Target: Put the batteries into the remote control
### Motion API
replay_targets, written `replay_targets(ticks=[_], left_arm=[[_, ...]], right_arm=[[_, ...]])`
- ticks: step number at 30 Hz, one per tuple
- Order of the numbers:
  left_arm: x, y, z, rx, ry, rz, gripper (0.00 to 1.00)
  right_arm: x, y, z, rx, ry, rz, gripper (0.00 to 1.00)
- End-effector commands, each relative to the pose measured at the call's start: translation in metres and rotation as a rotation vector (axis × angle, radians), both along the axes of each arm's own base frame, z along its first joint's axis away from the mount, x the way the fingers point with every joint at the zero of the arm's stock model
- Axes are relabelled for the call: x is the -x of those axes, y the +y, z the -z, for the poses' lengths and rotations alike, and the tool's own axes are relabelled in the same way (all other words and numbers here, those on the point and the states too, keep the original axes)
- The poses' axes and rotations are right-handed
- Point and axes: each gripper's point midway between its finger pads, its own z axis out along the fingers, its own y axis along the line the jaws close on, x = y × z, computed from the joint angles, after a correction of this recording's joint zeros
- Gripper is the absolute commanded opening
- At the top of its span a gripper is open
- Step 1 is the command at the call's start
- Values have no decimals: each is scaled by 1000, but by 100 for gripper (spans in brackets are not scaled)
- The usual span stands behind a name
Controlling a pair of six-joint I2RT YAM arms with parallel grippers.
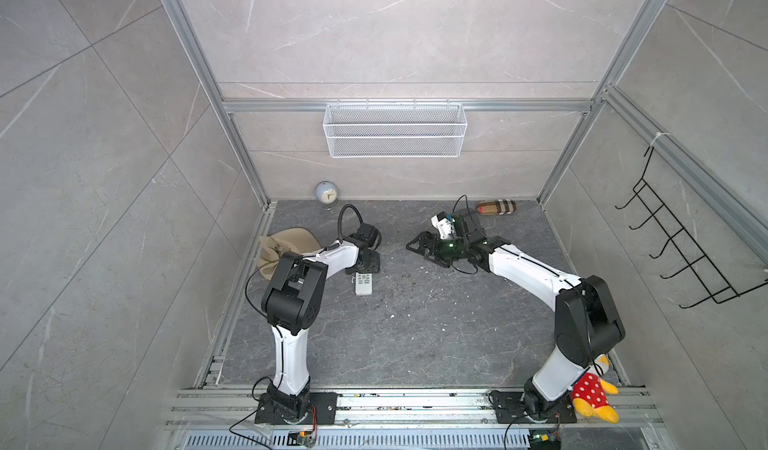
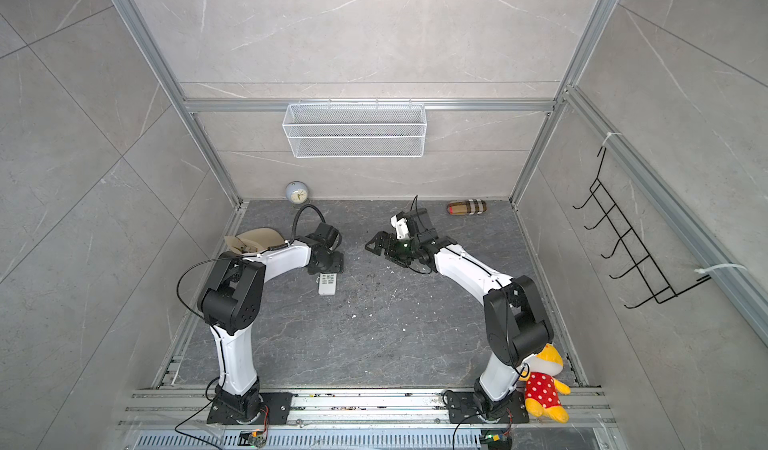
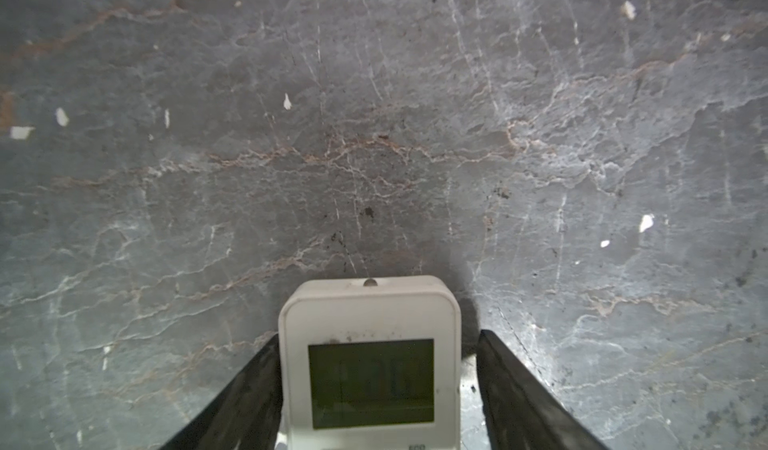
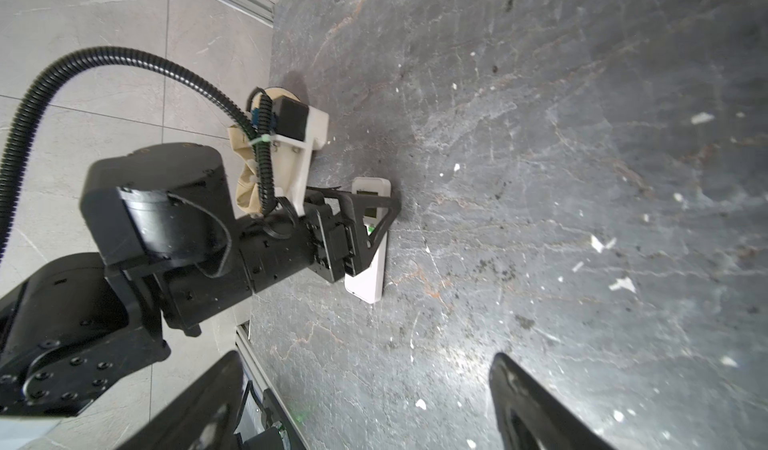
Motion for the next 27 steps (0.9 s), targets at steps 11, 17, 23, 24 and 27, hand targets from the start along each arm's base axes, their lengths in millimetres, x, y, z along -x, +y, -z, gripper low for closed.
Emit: replay_targets(ticks=[11, 17, 23, 24, 27], left_arm=[[2, 8, -96, 29, -159, -12, 100], [6, 28, -160, -9, -347, -45, 100], [19, 30, -178, 21, -482, 42, 100], [21, 32, -179, 24, -515, 41, 100], [34, 36, -178, 25, -611, 93, 100]], right_arm=[[-11, -134, -34, 502, -274, 314, 99], [-6, -213, -48, 769, -394, 590, 99], [4, -249, -1, 980, -567, 651, 99], [5, -254, 10, 1002, -558, 661, 99], [4, -261, 34, 1057, -529, 651, 99]])
